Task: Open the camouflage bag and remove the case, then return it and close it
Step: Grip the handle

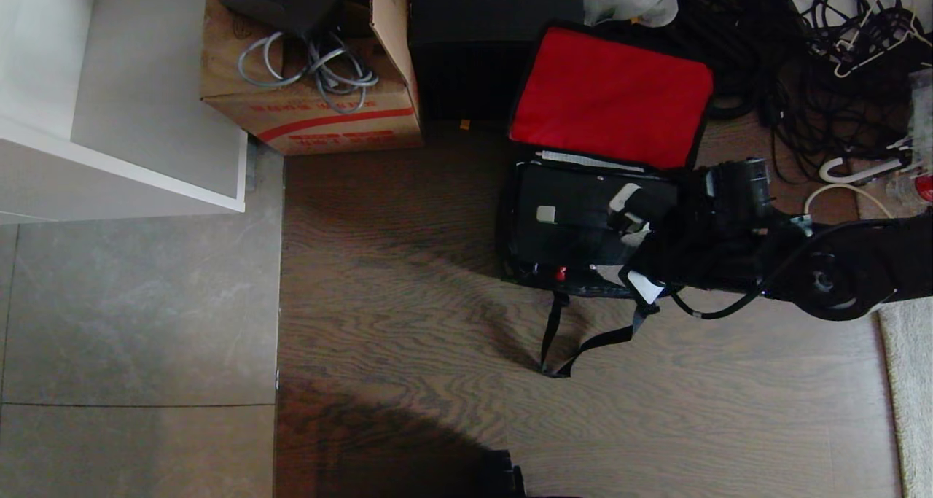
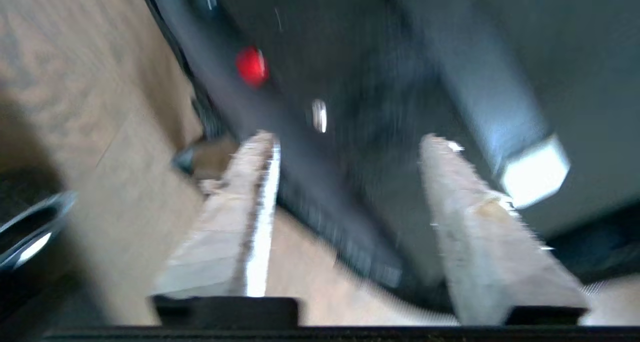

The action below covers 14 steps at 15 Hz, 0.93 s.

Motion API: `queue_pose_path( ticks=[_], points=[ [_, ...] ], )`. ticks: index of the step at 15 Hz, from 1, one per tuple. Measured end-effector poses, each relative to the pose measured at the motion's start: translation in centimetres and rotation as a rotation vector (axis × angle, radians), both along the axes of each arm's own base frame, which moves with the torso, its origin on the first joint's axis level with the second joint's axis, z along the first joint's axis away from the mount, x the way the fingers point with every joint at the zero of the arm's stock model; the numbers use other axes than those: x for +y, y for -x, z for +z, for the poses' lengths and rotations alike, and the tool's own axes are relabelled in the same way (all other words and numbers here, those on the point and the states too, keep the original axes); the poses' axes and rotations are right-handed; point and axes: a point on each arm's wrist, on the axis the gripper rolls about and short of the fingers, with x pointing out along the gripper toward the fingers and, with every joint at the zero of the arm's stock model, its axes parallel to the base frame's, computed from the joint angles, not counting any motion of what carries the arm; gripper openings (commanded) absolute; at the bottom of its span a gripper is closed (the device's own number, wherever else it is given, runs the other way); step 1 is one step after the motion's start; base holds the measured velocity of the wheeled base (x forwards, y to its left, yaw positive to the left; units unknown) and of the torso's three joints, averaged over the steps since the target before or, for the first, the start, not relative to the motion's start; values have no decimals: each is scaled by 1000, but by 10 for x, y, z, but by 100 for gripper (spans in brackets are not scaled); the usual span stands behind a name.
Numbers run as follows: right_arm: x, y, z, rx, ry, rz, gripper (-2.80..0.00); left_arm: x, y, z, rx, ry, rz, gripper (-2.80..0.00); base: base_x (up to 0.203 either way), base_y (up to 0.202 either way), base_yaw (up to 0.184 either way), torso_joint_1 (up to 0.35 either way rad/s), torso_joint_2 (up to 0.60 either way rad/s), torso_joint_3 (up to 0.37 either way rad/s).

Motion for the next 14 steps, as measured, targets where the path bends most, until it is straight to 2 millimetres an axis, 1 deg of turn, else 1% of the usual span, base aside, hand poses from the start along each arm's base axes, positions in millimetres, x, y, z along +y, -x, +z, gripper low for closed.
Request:
queue_pose_path(
  ticks=[2, 5, 7, 8, 10, 12, 14],
  points=[
    [8, -2, 0, -133, 54, 30, 0, 0, 0, 0, 0, 0, 0, -280, 0, 0, 0, 0, 0, 0],
    [15, -7, -2, -361, 267, 61, 0, 0, 0, 0, 0, 0, 0, -280, 0, 0, 0, 0, 0, 0],
    [19, -10, -4, -473, 402, 82, 0, 0, 0, 0, 0, 0, 0, -280, 0, 0, 0, 0, 0, 0],
    [19, -11, -4, -505, 482, 64, 0, 0, 0, 0, 0, 0, 0, -280, 0, 0, 0, 0, 0, 0],
    [19, -12, -9, -517, 613, -25, 0, 0, 0, 0, 0, 0, 0, -280, 0, 0, 0, 0, 0, 0],
    [24, -13, -11, -493, 672, -155, 0, 0, 0, 0, 0, 0, -1, -280, 0, 0, 0, 0, 0, 0],
    [31, -12, -19, -453, 675, -271, 0, 0, 0, 0, 0, 0, 0, -280, 0, 0, 0, 0, 0, 0]
  ],
)
